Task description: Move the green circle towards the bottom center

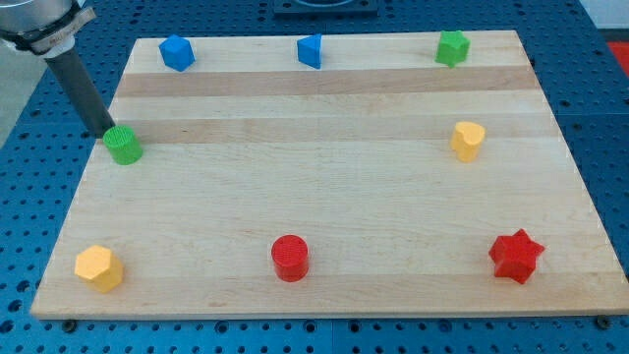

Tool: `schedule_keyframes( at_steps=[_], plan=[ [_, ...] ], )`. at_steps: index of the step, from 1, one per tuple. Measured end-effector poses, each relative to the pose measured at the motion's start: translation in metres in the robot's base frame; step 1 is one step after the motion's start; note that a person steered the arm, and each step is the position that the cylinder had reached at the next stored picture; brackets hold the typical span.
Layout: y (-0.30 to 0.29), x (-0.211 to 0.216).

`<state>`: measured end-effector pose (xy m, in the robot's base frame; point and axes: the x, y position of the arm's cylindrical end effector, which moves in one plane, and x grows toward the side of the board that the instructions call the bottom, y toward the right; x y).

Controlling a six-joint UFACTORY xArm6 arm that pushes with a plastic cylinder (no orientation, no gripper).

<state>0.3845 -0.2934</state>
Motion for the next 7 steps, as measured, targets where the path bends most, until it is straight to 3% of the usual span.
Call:
schedule_keyframes(
  at_steps=[1, 3, 5, 7],
  plan=[
    [0.004, 0.002],
    [0.061, 0.052],
    [0.083, 0.107],
    [0.083, 0.107]
  ],
)
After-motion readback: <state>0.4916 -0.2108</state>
